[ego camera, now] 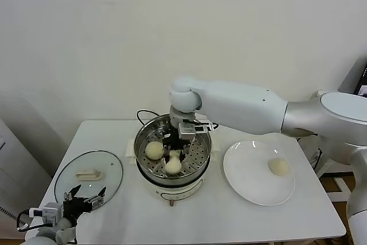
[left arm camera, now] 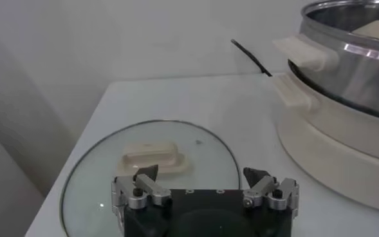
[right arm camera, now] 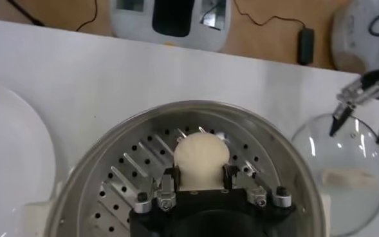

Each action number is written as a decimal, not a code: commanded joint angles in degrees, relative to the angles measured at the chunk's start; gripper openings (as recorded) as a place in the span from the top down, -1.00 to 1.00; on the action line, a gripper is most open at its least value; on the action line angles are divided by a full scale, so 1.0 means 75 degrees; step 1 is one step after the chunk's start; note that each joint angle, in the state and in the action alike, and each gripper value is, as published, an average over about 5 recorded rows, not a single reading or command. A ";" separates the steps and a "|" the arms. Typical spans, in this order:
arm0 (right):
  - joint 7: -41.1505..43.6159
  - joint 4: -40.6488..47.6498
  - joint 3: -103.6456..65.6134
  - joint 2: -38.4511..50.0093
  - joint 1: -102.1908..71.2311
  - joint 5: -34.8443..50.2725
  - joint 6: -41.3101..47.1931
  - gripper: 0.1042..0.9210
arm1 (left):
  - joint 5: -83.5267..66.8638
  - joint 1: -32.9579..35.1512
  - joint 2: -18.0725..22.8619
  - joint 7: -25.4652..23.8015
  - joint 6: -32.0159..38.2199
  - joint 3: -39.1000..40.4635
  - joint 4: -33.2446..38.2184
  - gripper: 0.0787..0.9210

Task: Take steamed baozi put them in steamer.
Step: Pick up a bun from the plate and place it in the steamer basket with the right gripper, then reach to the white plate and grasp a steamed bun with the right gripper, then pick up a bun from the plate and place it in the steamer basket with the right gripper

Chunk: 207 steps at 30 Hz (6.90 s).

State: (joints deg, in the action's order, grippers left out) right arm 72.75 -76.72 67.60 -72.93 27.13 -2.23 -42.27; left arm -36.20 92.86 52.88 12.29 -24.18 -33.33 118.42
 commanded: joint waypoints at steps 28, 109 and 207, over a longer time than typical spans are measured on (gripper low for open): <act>-0.0063 0.0856 0.0009 0.2383 0.1215 0.1152 0.2706 -0.76 | -0.0015 0.0001 0.0016 -0.0003 0.0022 -0.0045 -0.0012 -0.77; -0.0582 0.3523 -0.1560 0.4063 -0.2694 -0.0338 0.4303 0.21 | 0.0071 0.0179 0.0091 0.0014 0.0066 -0.0121 0.0082 -0.77; -0.4613 -0.0607 0.1861 0.2483 0.1679 0.7685 0.9295 -0.75 | 0.0228 0.0261 0.0323 0.0007 0.0119 -0.0163 0.0162 -0.77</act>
State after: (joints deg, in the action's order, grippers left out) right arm 38.38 -80.59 88.16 -61.18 39.58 52.14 28.48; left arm -34.64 94.88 55.22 12.33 -23.20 -34.56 119.56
